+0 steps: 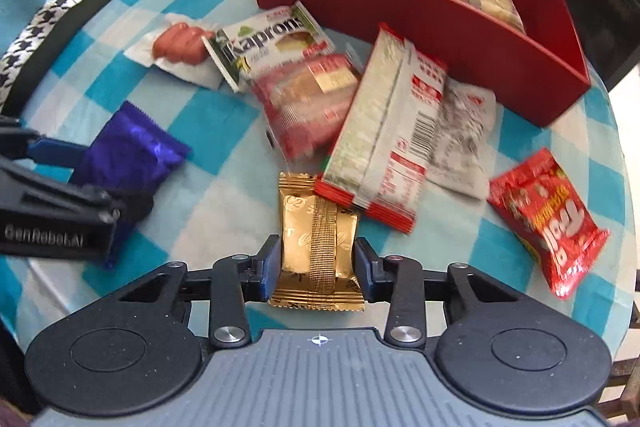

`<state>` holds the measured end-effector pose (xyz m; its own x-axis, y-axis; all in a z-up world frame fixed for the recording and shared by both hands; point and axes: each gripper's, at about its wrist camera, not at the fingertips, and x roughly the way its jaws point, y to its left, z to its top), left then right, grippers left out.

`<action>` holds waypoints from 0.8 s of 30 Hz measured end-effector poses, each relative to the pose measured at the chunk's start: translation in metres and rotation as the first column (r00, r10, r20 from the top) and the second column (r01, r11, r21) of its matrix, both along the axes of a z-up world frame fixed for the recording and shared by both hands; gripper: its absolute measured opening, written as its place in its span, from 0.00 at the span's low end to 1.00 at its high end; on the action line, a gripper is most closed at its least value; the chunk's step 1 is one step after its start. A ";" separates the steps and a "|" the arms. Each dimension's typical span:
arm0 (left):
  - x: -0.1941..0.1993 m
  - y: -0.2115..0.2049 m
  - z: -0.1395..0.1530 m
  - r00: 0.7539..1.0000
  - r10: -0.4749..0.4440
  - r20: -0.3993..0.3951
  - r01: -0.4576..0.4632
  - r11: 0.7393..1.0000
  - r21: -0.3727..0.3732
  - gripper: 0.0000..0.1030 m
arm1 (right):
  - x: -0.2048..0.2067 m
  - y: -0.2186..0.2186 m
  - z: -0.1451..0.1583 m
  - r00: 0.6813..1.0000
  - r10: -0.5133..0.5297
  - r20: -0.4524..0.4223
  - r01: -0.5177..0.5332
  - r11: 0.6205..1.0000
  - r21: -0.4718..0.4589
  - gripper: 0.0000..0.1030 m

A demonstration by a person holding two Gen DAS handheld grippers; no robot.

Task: Organize snacks
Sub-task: 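Grasp the gold packet with the right tool while the left tool holds the purple packet, then lift the gold packet with the right tool while the left tool lifts the purple packet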

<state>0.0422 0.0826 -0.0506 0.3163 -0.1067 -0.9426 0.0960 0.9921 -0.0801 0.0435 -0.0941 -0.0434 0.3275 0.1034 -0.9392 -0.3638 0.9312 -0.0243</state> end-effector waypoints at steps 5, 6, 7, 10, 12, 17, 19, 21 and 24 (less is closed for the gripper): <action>-0.007 -0.014 -0.002 1.000 -0.016 0.006 0.016 0.999 0.038 0.95 | -0.013 -0.017 0.000 1.000 0.009 0.005 -0.010 0.999 0.044 0.48; -0.005 -0.016 -0.003 1.000 -0.014 0.004 0.014 0.999 0.044 1.00 | -0.012 -0.019 0.000 1.000 0.006 0.013 -0.006 0.998 0.057 0.48; -0.004 -0.018 -0.004 1.000 -0.009 -0.001 0.009 0.999 0.044 1.00 | -0.010 -0.019 -0.001 1.000 -0.004 0.021 0.003 0.997 0.071 0.49; -0.002 -0.026 -0.008 1.000 -0.008 0.006 0.008 0.997 0.082 1.00 | -0.006 -0.019 -0.004 0.999 0.008 0.035 -0.012 0.995 0.099 0.68; -0.001 -0.029 -0.012 1.000 -0.004 0.011 0.002 0.993 0.118 1.00 | -0.005 -0.018 -0.007 0.998 0.016 0.055 -0.022 0.995 0.102 0.76; 0.002 -0.024 -0.012 0.999 0.039 -0.001 -0.039 0.994 0.105 1.00 | 0.006 -0.034 -0.009 0.999 -0.034 0.015 0.030 0.978 0.204 0.99; 0.001 -0.021 -0.012 0.999 0.049 -0.003 -0.049 0.994 0.103 1.00 | 0.006 -0.034 -0.010 0.999 -0.041 0.012 0.038 0.975 0.220 1.00; -0.001 -0.019 -0.012 0.999 0.054 -0.005 -0.053 0.993 0.105 1.00 | 0.003 -0.030 -0.011 0.999 -0.035 0.024 0.030 0.980 0.195 1.00; -0.002 -0.016 -0.011 0.998 0.059 -0.002 -0.059 0.993 0.104 1.00 | -0.001 -0.022 -0.013 0.999 -0.005 0.040 -0.001 0.991 0.130 1.00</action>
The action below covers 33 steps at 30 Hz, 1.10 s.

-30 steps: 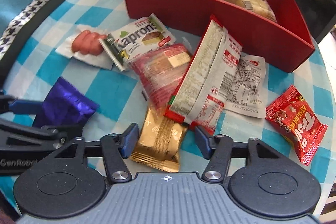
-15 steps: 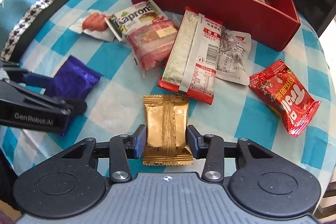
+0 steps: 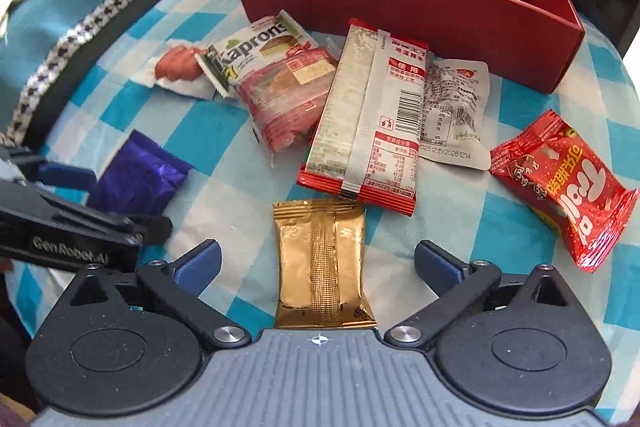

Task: Organize snacks
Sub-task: 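Lift the gold packet with the right tool while the left tool lifts the purple packet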

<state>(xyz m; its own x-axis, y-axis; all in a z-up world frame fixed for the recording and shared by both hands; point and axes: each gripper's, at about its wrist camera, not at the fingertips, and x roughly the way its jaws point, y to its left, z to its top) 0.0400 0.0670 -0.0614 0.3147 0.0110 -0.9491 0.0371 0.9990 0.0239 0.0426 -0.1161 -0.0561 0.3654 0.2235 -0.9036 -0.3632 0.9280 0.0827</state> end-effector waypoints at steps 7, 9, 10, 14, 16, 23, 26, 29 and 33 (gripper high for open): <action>-0.005 -0.005 0.005 0.999 -0.022 0.027 0.022 1.000 -0.013 0.94 | -0.012 0.004 0.009 0.997 0.059 0.059 -0.053 0.994 -0.093 0.60; -0.007 -0.007 0.007 0.999 -0.028 0.034 0.029 1.000 -0.009 0.92 | -0.012 0.001 0.011 0.997 0.054 0.059 -0.049 0.995 -0.082 0.52; -0.007 -0.007 0.007 0.999 -0.027 0.035 0.027 1.000 -0.010 0.91 | -0.012 0.000 0.012 0.997 0.051 0.055 -0.046 0.996 -0.073 0.46; -0.010 -0.005 0.009 0.999 -0.009 0.033 0.010 0.999 -0.043 0.90 | -0.015 0.001 0.012 0.997 0.060 0.055 -0.055 0.995 -0.080 0.46; -0.012 -0.006 0.010 0.999 -0.004 0.034 0.006 0.999 -0.047 0.90 | -0.016 0.001 0.012 0.997 0.058 0.052 -0.054 0.996 -0.069 0.46; -0.015 -0.010 0.018 0.999 -0.008 0.052 0.013 0.995 -0.098 0.89 | -0.016 -0.006 0.022 0.997 0.039 0.071 -0.037 0.999 -0.038 0.46; -0.013 -0.013 0.021 0.998 -0.016 0.062 0.023 0.994 -0.111 0.89 | -0.017 -0.009 0.028 0.996 0.033 0.083 -0.031 0.999 -0.022 0.46; -0.012 -0.016 0.024 0.998 -0.023 0.065 0.031 0.992 -0.125 0.89 | -0.020 -0.011 0.032 0.996 0.030 0.086 -0.030 1.000 -0.007 0.46; -0.010 -0.022 0.029 0.996 -0.039 0.079 0.050 0.988 -0.145 0.89 | -0.023 -0.012 0.040 0.995 0.029 0.099 -0.030 0.999 0.016 0.46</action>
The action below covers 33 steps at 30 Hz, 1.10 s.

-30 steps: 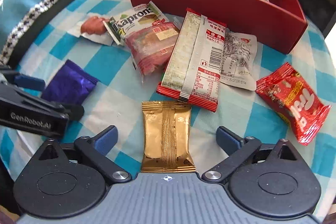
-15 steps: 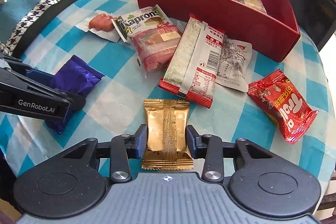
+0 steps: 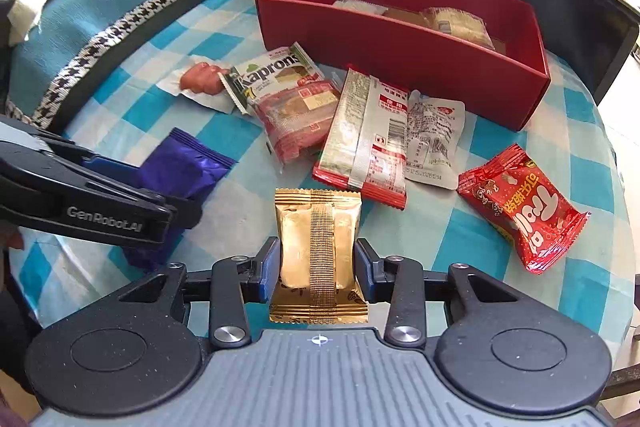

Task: Organize snacks
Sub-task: 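Carry the gold packet with the right tool while the left tool carries the purple packet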

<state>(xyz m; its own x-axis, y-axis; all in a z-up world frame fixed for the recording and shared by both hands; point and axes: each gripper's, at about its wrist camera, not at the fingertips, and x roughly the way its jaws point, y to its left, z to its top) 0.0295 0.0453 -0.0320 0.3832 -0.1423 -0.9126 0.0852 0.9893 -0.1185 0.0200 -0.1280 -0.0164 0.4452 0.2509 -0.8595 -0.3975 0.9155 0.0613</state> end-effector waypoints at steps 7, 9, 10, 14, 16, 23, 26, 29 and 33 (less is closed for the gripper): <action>0.004 -0.007 0.012 0.999 -0.018 0.028 0.019 0.999 -0.039 0.89 | 0.002 -0.007 0.010 1.000 -0.023 0.016 0.023 0.999 0.042 0.46; 0.006 -0.008 0.014 0.999 -0.017 0.035 0.019 0.999 -0.043 0.89 | 0.003 -0.008 0.013 0.999 -0.026 0.022 0.025 0.998 0.051 0.46; 0.007 -0.008 0.015 0.999 -0.017 0.039 0.019 0.999 -0.046 0.89 | 0.004 -0.009 0.014 0.999 -0.028 0.026 0.027 0.998 0.054 0.46; 0.012 -0.011 0.023 0.998 -0.015 0.060 0.019 0.998 -0.061 0.89 | 0.007 -0.013 0.020 0.998 -0.044 0.039 0.041 0.996 0.076 0.46; 0.015 -0.013 0.027 0.997 -0.019 0.071 0.024 0.997 -0.067 0.89 | 0.009 -0.015 0.022 0.998 -0.052 0.044 0.048 0.995 0.086 0.46; 0.028 -0.027 0.042 0.993 -0.040 0.112 0.049 0.996 -0.078 0.89 | 0.018 -0.018 0.030 0.994 -0.076 0.074 0.068 0.992 0.104 0.46; 0.035 -0.031 0.047 0.992 -0.039 0.123 0.051 0.994 -0.093 0.89 | 0.024 -0.024 0.034 0.991 -0.099 0.085 0.089 0.989 0.121 0.46; 0.045 -0.037 0.054 0.989 -0.042 0.141 0.055 0.994 -0.092 0.89 | 0.031 -0.029 0.039 0.987 -0.122 0.100 0.108 0.986 0.130 0.46; 0.058 -0.043 0.063 0.985 -0.043 0.167 0.059 0.994 -0.095 0.89 | 0.042 -0.035 0.045 0.980 -0.156 0.123 0.138 0.980 0.144 0.46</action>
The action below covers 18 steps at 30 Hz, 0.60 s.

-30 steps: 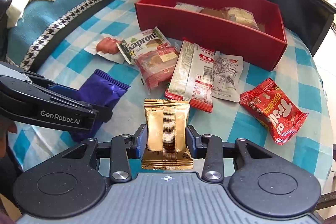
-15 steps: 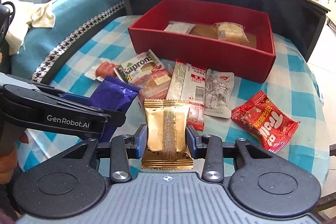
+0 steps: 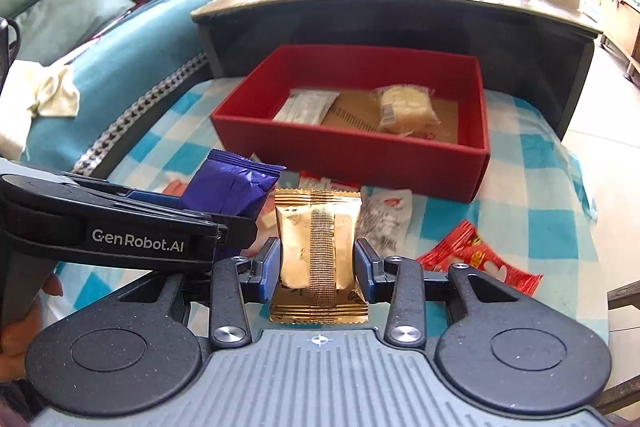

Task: Organize snacks
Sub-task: 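Carry the gold packet with the right tool while the left tool carries the purple packet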

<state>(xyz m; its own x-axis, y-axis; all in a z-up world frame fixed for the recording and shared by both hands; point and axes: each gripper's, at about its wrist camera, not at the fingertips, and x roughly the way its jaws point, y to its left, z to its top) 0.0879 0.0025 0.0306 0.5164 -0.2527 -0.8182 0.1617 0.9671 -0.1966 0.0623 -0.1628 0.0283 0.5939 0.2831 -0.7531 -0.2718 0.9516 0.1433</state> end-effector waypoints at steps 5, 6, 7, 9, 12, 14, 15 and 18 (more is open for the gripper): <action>0.020 -0.007 0.010 1.000 -0.003 0.027 0.003 1.000 -0.006 0.89 | 0.016 -0.008 0.006 0.999 -0.034 0.027 0.033 0.999 0.015 0.46; 0.024 -0.009 0.013 0.999 -0.004 0.035 0.004 1.000 -0.007 0.89 | 0.019 -0.010 0.008 0.999 -0.040 0.031 0.040 0.999 0.018 0.46; 0.028 -0.011 0.015 0.999 -0.005 0.045 0.005 1.000 -0.005 0.89 | 0.024 -0.011 0.009 0.998 -0.047 0.038 0.046 0.999 0.021 0.46; 0.036 -0.015 0.020 0.998 -0.008 0.059 0.008 1.000 -0.012 0.89 | 0.032 -0.013 0.011 0.998 -0.051 0.047 0.050 0.998 0.024 0.46; 0.049 -0.026 0.024 0.996 -0.012 0.090 0.010 1.000 0.019 0.89 | 0.043 -0.007 0.014 0.996 -0.044 0.073 0.044 0.999 0.005 0.46; 0.059 -0.029 0.025 0.995 -0.009 0.097 0.006 1.000 0.025 0.89 | 0.051 -0.007 0.015 0.994 -0.054 0.092 0.055 0.998 -0.007 0.46; 0.065 -0.029 0.024 0.996 -0.003 0.094 0.001 1.000 0.016 0.89 | 0.057 -0.009 0.016 0.994 -0.060 0.090 0.061 0.998 0.000 0.46; 0.082 -0.029 0.020 0.996 0.018 0.082 -0.018 1.000 -0.002 0.89 | 0.073 -0.015 0.015 0.993 -0.076 0.090 0.076 0.997 0.004 0.46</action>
<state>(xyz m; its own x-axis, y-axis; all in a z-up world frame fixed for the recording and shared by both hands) 0.1699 -0.0265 0.0510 0.5862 -0.2438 -0.7726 0.1598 0.9697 -0.1847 0.1350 -0.1778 0.0432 0.6790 0.2352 -0.6954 -0.2109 0.9698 0.1222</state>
